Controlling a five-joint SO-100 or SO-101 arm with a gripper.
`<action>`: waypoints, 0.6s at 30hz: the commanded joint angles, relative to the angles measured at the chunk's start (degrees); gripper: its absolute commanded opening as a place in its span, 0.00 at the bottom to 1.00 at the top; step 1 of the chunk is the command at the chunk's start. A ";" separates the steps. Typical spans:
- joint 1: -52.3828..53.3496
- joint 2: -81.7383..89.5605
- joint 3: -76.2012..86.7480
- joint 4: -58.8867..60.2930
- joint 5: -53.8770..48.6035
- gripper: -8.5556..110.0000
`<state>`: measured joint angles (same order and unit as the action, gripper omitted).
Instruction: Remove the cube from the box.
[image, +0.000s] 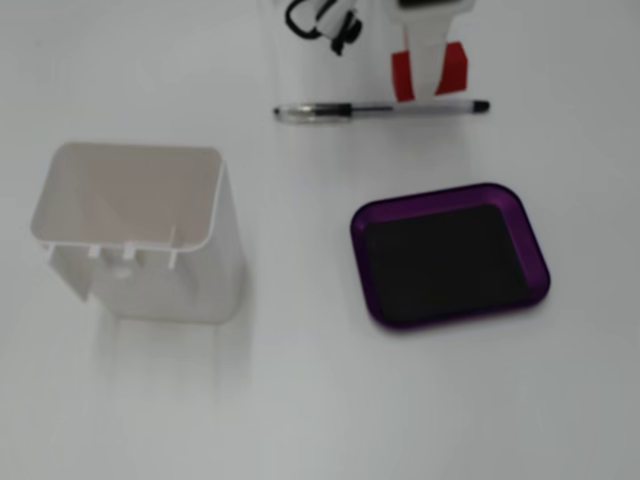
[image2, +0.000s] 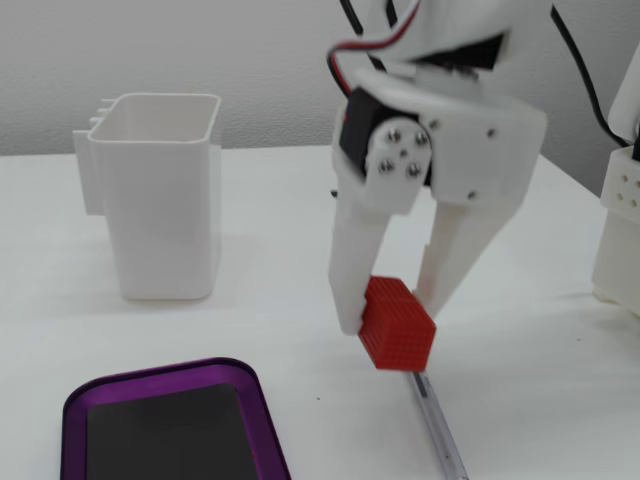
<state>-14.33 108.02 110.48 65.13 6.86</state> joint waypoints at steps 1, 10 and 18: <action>-0.18 3.60 10.11 -10.63 -0.44 0.07; 4.22 3.60 15.91 -19.07 -0.97 0.07; 5.54 3.60 14.06 -19.16 -0.79 0.07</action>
<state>-8.70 109.51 126.47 46.76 5.80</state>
